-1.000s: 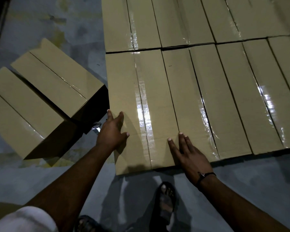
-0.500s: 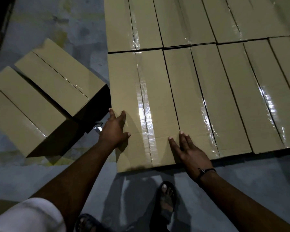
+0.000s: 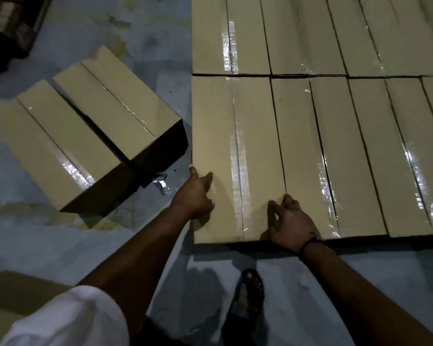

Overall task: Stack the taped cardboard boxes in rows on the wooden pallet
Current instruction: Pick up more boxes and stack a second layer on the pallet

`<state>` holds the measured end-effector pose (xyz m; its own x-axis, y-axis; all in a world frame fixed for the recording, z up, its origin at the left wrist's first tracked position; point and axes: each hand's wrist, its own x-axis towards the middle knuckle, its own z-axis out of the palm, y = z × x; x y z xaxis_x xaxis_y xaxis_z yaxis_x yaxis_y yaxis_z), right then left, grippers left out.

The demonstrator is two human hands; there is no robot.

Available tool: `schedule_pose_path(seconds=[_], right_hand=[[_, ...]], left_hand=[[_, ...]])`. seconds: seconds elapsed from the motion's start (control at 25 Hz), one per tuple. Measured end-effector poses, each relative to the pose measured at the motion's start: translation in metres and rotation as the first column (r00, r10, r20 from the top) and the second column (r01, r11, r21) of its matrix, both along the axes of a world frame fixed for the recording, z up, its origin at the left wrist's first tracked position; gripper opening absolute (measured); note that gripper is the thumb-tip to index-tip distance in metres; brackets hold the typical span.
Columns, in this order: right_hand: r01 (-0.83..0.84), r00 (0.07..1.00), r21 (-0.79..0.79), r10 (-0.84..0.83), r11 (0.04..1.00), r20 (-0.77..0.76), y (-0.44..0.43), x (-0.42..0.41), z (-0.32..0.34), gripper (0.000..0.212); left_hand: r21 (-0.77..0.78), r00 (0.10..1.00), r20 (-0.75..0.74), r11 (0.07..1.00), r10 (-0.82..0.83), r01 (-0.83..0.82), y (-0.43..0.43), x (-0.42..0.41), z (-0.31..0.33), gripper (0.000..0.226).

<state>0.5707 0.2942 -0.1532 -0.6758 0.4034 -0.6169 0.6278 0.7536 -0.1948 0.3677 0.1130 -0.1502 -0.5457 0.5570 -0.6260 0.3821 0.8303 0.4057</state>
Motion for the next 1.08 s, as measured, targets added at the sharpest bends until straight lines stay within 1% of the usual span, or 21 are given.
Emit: schedule_pose_path(seconds=[0.08,0.12,0.16,0.24,0.28,0.32,0.4,0.52,0.64,0.72,0.84,1.08], right_hand=[[0.07,0.997,-0.021,-0.07,0.997,0.016,-0.004,-0.009,0.004,0.06],[0.088,0.996,-0.023,-0.088,0.996,0.01,-0.011,-0.014,0.011,0.051],[0.109,0.994,-0.02,-0.11,0.994,-0.024,-0.022,-0.021,0.021,0.047],[0.185,0.97,-0.023,-0.186,0.983,-0.155,-0.058,-0.039,0.058,0.053],[0.218,0.951,-0.04,-0.221,0.975,-0.218,-0.079,-0.05,0.082,0.056],[0.231,0.933,-0.061,-0.238,0.971,-0.269,-0.102,-0.062,0.11,0.059],[0.183,0.929,-0.071,-0.196,0.981,-0.315,-0.147,-0.078,0.167,0.061],[0.094,0.917,-0.072,-0.115,0.993,-0.383,-0.204,-0.101,0.249,0.058],[-0.015,0.89,0.02,0.023,1.0,-0.454,-0.244,-0.118,0.311,0.06],[-0.066,0.868,0.071,0.092,0.995,-0.488,-0.266,-0.127,0.336,0.061],[-0.085,0.861,0.1,0.123,0.991,-0.494,-0.289,-0.136,0.358,0.061],[-0.118,0.882,0.136,0.167,0.984,-0.44,-0.284,-0.144,0.362,0.064]], left_hand=[[0.012,0.998,0.052,0.999,-0.035,0.035,-0.004,-0.003,0.011,0.098],[0.035,0.997,0.062,0.998,-0.048,0.046,-0.009,-0.001,0.021,0.099],[0.067,0.998,0.055,0.997,-0.034,0.03,-0.018,0.004,0.034,0.097],[0.15,0.997,-0.021,0.986,0.08,-0.076,-0.047,0.021,0.071,0.086],[0.168,0.987,-0.088,0.979,0.134,-0.118,-0.064,0.03,0.094,0.081],[0.147,0.978,-0.149,0.981,0.149,-0.127,-0.083,0.036,0.12,0.078],[0.079,0.966,-0.224,0.99,0.128,-0.113,-0.12,0.048,0.172,0.074],[0.059,0.953,-0.282,0.994,0.108,-0.096,-0.17,0.051,0.251,0.071],[0.049,0.93,-0.365,0.998,0.05,-0.034,-0.221,0.043,0.313,0.067],[0.032,0.925,-0.378,0.999,0.047,-0.038,-0.254,0.035,0.34,0.067],[0.057,0.911,-0.401,0.995,0.094,-0.077,-0.285,0.017,0.37,0.068],[0.123,0.891,-0.403,0.977,0.21,-0.174,-0.302,-0.011,0.373,0.067]])
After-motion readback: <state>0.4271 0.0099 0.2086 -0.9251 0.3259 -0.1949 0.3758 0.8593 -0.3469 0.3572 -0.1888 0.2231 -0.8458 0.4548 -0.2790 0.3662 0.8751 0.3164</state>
